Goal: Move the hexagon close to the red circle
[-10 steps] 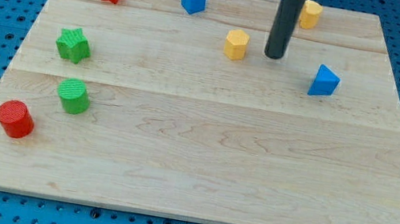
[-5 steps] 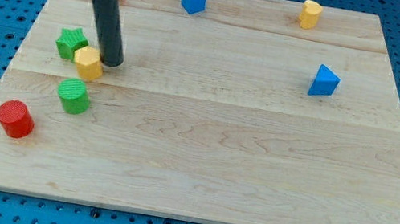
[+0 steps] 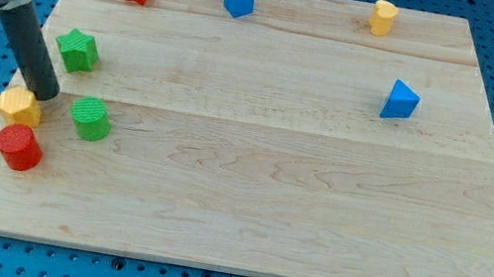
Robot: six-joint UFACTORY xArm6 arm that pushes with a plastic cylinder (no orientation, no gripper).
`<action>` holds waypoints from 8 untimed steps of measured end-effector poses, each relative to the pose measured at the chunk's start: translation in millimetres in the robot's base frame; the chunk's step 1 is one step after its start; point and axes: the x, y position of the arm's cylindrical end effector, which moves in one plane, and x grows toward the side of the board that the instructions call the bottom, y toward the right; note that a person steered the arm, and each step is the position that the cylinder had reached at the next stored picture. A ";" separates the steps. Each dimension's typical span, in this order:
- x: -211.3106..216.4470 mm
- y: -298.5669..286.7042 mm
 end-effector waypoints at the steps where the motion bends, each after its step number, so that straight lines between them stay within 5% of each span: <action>1: -8.9 6.4; 2: -24.9 -8.3; 5: 42.7 -7.7; 8: 28.5 -36.9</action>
